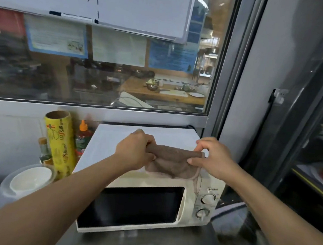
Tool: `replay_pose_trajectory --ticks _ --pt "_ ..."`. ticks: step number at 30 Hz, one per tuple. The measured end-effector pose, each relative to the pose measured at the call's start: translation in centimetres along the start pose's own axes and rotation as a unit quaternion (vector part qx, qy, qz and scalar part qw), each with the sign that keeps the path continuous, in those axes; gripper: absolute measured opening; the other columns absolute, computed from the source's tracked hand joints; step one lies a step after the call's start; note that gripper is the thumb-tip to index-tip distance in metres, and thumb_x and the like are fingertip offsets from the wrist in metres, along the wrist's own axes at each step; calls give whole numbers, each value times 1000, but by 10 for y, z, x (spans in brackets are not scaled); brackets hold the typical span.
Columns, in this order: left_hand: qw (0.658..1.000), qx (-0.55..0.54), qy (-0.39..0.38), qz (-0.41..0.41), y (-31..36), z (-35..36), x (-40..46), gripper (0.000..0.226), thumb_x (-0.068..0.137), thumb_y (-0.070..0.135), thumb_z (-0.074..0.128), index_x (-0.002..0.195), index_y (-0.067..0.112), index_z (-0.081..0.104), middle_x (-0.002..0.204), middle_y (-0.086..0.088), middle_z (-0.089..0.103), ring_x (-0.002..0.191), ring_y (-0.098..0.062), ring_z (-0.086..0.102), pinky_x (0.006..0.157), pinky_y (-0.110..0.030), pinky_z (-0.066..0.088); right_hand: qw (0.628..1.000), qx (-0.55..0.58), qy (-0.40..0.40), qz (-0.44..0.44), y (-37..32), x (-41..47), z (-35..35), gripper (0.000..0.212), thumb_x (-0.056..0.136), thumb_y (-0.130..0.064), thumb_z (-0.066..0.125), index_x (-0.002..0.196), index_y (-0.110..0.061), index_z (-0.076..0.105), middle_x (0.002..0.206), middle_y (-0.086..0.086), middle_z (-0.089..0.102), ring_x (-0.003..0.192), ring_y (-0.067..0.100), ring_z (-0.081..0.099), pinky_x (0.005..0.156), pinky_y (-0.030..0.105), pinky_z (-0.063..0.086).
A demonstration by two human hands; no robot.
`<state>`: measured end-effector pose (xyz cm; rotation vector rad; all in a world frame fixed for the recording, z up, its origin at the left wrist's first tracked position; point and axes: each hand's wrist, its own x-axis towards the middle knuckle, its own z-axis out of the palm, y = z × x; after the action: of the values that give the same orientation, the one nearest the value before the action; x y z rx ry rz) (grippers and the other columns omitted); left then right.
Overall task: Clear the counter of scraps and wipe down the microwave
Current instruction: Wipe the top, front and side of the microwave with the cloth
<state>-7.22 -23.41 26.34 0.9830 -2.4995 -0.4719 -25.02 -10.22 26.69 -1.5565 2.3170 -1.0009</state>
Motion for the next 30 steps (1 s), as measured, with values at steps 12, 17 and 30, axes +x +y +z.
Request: replay_pose_trajectory --ticks 12,17,30 --pt "991 -118 57 -35 19 83 174 22 82 -3 54 93 16 61 93 -4 66 83 -20 60 68 -30 51 988 -98 76 -88 108 166 -17 27 76 7 59 85 -19 59 84 -3 62 76 14 57 62 22 46" --pt "995 -73 -53 -39 -8 116 197 32 83 3 55 111 18 63 116 -1 61 105 -16 58 82 -18 43 970 -204 -48 -124 148 201 9 16 78 -16 65 92 -20 58 97 -4 57 95 21 54 78 38 46" --pt "976 149 -109 -117 -70 104 214 47 93 31 46 139 35 37 147 7 38 136 -21 32 108 -47 28 920 -189 -231 -254 145 229 49 46 101 -23 34 145 -36 29 155 -18 16 142 5 18 117 32 18"
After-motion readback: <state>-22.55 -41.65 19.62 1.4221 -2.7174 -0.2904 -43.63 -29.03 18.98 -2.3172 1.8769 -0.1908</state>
